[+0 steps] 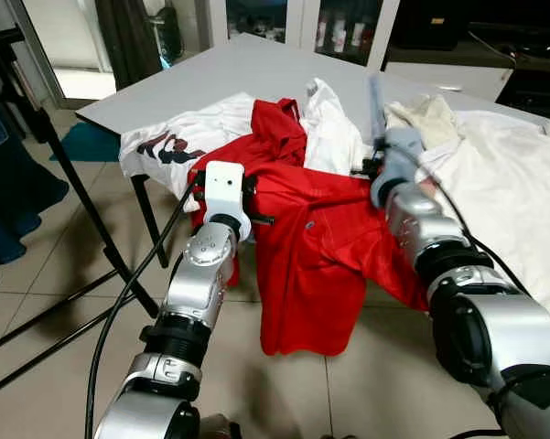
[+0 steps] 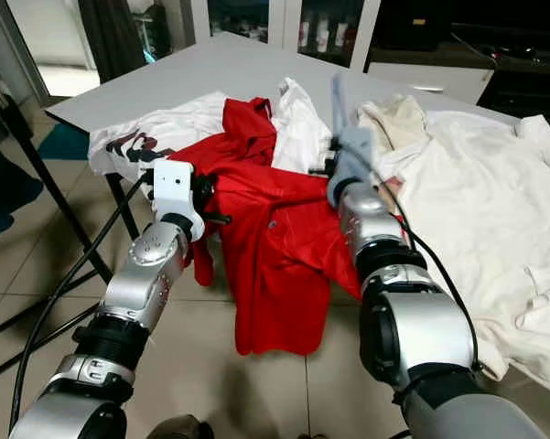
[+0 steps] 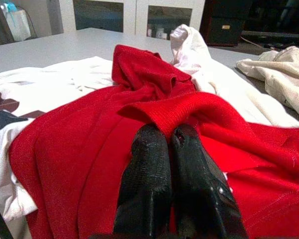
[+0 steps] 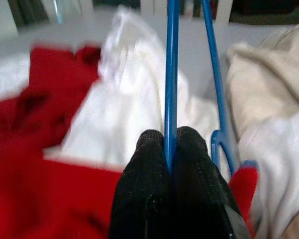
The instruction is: Hang hanger
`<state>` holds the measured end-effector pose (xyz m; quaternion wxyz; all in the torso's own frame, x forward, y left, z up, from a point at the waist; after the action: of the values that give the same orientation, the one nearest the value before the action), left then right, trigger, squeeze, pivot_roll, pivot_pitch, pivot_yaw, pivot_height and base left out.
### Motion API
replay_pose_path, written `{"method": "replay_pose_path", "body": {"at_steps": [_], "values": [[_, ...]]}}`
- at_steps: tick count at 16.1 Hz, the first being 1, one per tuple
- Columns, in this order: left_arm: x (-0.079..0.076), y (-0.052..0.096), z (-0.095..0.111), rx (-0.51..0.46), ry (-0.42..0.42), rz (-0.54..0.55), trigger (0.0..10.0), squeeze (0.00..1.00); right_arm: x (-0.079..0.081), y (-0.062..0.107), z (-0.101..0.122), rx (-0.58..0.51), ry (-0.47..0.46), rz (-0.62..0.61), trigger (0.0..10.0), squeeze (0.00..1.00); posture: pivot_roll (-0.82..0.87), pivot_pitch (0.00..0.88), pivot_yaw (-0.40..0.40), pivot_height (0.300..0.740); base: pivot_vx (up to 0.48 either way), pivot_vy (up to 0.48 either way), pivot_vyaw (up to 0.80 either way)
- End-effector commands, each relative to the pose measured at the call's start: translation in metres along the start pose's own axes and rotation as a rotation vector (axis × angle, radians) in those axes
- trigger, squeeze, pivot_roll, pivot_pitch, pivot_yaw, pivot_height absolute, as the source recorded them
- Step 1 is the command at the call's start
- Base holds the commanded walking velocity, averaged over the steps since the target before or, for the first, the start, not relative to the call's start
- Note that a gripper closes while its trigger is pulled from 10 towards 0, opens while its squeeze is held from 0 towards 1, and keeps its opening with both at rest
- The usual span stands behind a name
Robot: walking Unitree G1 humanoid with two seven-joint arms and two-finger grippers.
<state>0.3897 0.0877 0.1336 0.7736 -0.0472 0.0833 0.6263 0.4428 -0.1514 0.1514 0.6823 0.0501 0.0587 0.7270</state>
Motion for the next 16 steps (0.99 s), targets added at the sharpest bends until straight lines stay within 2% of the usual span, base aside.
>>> {"method": "replay_pose_path", "body": {"at_steps": [1, 2, 4, 5, 8, 10, 11, 12, 15, 16], "values": [[-0.001, -0.002, 0.003, -0.011, -0.006, -0.005, 10.0, 0.0, -0.007, 0.0, 0.052, -0.215, -0.125, -0.012, 4.2, 0.0, 0.11, 0.0, -0.006, 0.74, 0.0, 0.0, 0.0], [-0.001, -0.002, 0.003, -0.012, -0.006, -0.004, 10.0, 0.0, -0.011, 0.001, 0.064, -0.276, -0.172, -0.022, 4.2, 0.0, 0.11, 0.0, -0.006, 0.74, 0.0, 0.0, 0.0], [-0.001, -0.002, 0.004, -0.012, -0.006, -0.003, 10.0, 0.0, -0.014, 0.003, 0.072, -0.324, -0.204, -0.032, 4.5, 0.0, 0.11, 0.0, -0.006, 0.74, 0.0, 0.0, 0.0], [-0.001, -0.002, 0.004, -0.013, -0.007, -0.002, 10.0, 0.0, -0.017, 0.005, 0.078, -0.364, -0.244, -0.038, 4.9, 0.0, 0.12, 0.0, -0.008, 0.74, 0.0, 0.0, 0.0], [0.0, -0.001, 0.004, -0.014, -0.007, 0.002, 10.0, 0.0, -0.031, 0.012, 0.09, -0.47, -0.385, -0.058, 7.5, 0.0, 0.12, 0.0, -0.008, 0.74, 0.0, 0.0, 0.0], [0.0, -0.001, 0.003, -0.013, -0.007, 0.002, 10.0, 0.0, -0.041, 0.015, 0.092, -0.492, -0.381, -0.103, 7.6, 0.0, 0.12, 0.0, -0.006, 0.74, 0.0, 0.0, 0.0], [0.0, -0.001, 0.003, -0.012, -0.007, 0.001, 10.0, 0.0, -0.048, 0.017, 0.094, -0.508, -0.386, -0.126, 8.0, 0.0, 0.12, 0.0, -0.005, 0.74, 0.0, 0.0, 0.0], [-0.001, -0.002, 0.004, -0.012, -0.006, -0.004, 10.0, 0.0, -0.068, 0.021, 0.099, -0.534, -0.464, -0.181, 7.9, 0.0, 0.11, 0.0, -0.001, 0.74, 0.0, 0.0, 0.0], [-0.002, -0.002, 0.003, -0.011, -0.007, -0.009, 10.0, 0.0, -0.086, 0.023, 0.103, -0.545, -0.605, -0.216, 8.4, 0.0, 0.11, 0.0, 0.0, 0.74, 0.0, 0.0, 0.0], [-0.003, -0.002, 0.003, -0.01, -0.007, -0.011, 10.0, 0.0, -0.102, 0.028, 0.11, -0.579, -0.668, -0.237, 10.0, 0.0, 0.11, 0.0, 0.002, 0.74, 0.0, 0.0, 0.0]]}}
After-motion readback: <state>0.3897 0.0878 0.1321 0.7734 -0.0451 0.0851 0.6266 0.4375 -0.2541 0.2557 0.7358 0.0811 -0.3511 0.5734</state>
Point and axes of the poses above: a point about 5 cm out from each wrist's last joint towards the gripper, its own y axis pointing back from the gripper into the wrist, its own z axis along the axis of the wrist's last joint, x = y × z, the point moved 4 cm from there along -y, pointing out of the wrist towards the gripper, and after that the axes turned 9 degrees about y, right-handed, at the moved point
